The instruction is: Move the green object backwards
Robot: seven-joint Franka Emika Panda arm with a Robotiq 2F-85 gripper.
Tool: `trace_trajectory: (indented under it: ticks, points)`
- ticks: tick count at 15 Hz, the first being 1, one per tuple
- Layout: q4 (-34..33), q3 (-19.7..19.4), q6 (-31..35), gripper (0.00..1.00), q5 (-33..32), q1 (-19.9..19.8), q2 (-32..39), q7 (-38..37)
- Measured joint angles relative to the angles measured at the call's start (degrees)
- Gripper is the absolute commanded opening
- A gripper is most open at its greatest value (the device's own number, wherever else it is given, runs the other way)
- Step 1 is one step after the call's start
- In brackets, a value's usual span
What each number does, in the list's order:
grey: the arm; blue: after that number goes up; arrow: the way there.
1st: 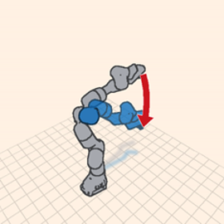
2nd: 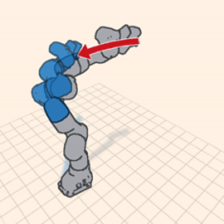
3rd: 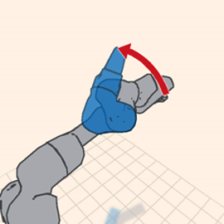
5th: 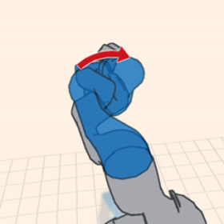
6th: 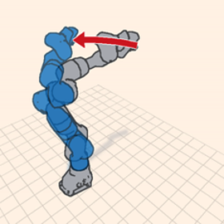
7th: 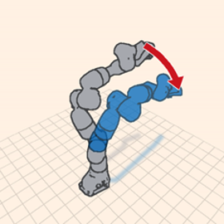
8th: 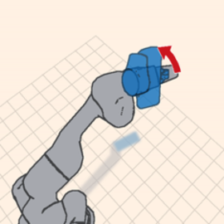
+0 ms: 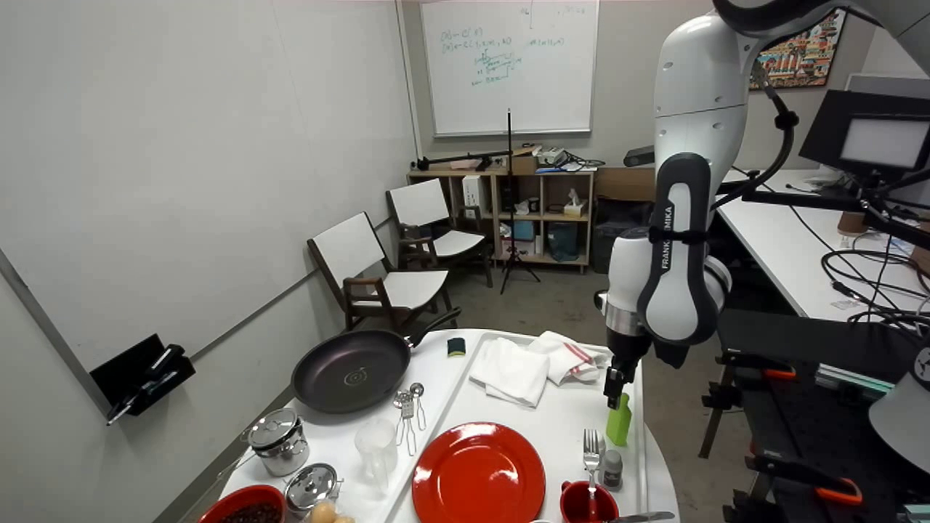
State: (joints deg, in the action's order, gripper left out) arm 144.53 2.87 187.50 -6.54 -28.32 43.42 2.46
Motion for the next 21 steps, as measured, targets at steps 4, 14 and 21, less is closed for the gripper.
trace_trajectory:
  ticks: [4, 14, 21]
  points:
    - [-0.64, 1.58, 2.11, 1.0, 0.16, -1.19, 2.18, -0.37]
    - [-4.21, 0.26, 2.14, 1.0, 3.85, -0.1, 6.02, -2.37]
    - [-6.67, -0.97, 2.14, 1.0, 6.37, 2.75, 9.3, -4.14]
